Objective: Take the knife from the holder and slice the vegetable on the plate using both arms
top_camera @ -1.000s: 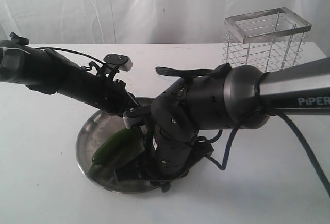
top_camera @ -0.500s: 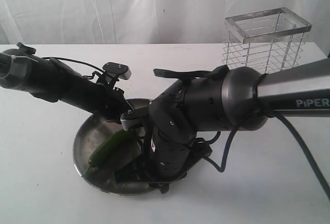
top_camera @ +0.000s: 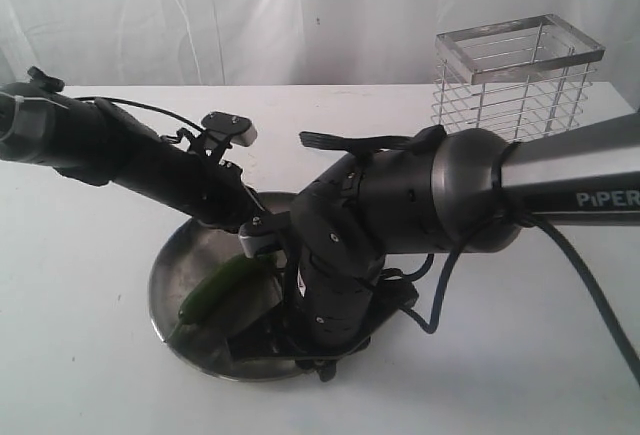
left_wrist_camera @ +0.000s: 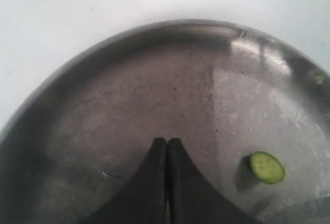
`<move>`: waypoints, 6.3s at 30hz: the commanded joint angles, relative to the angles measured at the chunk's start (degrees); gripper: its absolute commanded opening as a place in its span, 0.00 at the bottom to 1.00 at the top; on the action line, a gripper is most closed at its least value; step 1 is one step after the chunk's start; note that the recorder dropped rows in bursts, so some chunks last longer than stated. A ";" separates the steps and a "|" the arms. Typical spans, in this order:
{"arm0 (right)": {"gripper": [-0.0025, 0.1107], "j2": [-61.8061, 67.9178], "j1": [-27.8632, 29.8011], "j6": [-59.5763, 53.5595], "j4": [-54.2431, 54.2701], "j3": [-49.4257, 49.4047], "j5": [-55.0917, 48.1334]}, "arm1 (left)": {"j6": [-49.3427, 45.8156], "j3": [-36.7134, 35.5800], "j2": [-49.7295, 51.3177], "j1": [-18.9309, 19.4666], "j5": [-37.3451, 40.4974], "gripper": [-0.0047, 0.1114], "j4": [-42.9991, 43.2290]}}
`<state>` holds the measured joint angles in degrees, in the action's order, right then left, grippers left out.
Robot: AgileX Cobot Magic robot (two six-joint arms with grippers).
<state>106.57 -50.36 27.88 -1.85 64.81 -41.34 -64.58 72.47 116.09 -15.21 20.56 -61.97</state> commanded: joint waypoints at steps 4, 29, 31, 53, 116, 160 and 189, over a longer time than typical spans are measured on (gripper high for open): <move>0.02 -0.12 0.13 0.35 -0.50 -0.21 -0.75 | 0.56 -2.32 -1.66 1.38 -1.53 0.04 0.35; 0.02 -0.12 0.13 0.35 -0.09 -0.21 -0.75 | -7.20 -1.06 -0.02 1.38 0.92 0.04 -9.99; 0.02 -0.12 0.13 0.35 -0.09 -0.21 -0.75 | -7.20 -1.06 0.33 1.38 1.17 0.04 -9.99; 0.02 2.98 0.13 -6.21 5.46 -0.21 -5.84 | -7.24 -1.18 3.86 1.38 4.64 0.04 -4.09; 0.02 -5.72 10.04 -37.19 15.88 1.95 -1.38 | 25.85 -32.84 -51.49 1.49 -5.26 0.04 25.57; 0.27 5.47 24.21 -56.19 32.51 1.95 5.37 | 36.06 -46.69 -72.16 10.74 -15.01 0.04 23.06; 0.02 -46.73 37.91 -22.74 8.36 -30.23 25.32 | 38.10 -46.69 -110.17 10.74 1.62 0.04 28.64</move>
<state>68.27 -13.47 2.27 7.16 41.88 -23.67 -28.50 26.14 9.27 -4.07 19.87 -36.52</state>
